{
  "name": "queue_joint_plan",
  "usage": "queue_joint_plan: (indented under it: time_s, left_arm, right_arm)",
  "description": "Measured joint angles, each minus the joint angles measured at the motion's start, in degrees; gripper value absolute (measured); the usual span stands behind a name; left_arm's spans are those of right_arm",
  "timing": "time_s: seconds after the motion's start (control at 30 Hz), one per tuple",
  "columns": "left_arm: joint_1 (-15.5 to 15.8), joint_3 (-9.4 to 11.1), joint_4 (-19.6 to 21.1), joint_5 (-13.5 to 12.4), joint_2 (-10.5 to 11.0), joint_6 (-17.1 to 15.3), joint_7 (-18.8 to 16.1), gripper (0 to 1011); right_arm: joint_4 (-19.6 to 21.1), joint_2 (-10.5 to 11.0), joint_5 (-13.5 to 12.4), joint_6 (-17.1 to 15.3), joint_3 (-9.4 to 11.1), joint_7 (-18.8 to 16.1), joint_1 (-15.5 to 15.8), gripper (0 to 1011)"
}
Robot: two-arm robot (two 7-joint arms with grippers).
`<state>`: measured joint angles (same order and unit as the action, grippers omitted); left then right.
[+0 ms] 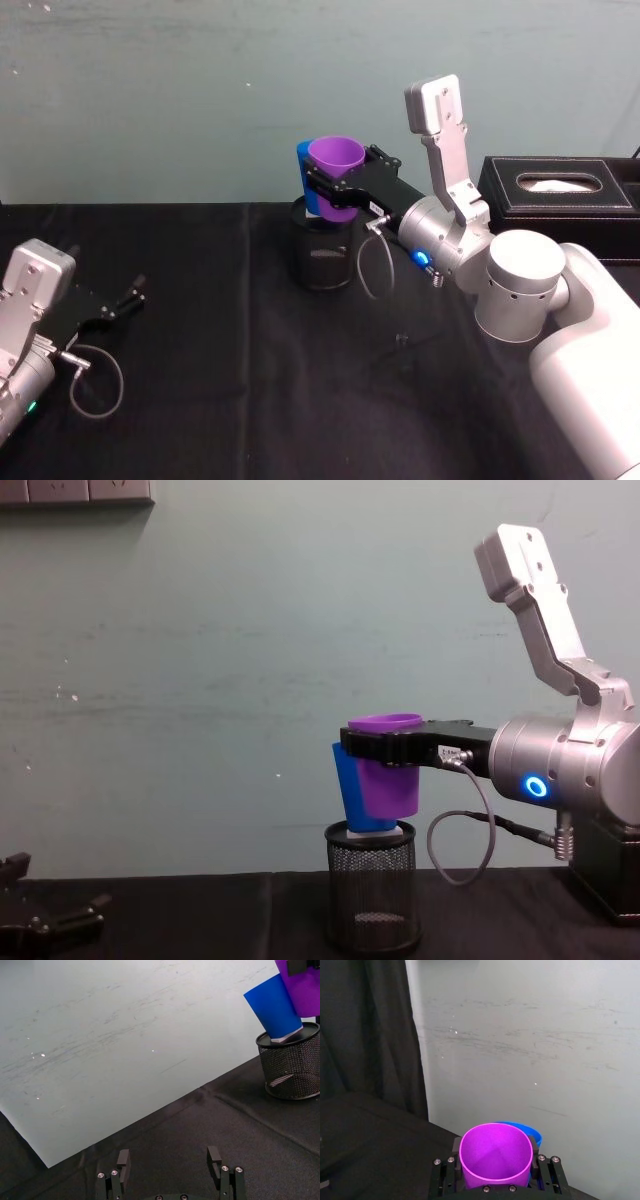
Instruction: Pick up one cup with a gripper and tap it against the other cup.
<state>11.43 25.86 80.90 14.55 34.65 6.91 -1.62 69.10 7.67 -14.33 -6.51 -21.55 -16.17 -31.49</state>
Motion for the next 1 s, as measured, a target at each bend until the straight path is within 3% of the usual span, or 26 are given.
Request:
queue_joint_plan:
  time_s: [1.0]
  left_arm:
    - [0.0,0.0,0.0,0.0,0.0,0.0,0.0,1000]
  right_arm:
    - [0.0,0.0,0.0,0.0,0.0,0.0,0.0,736]
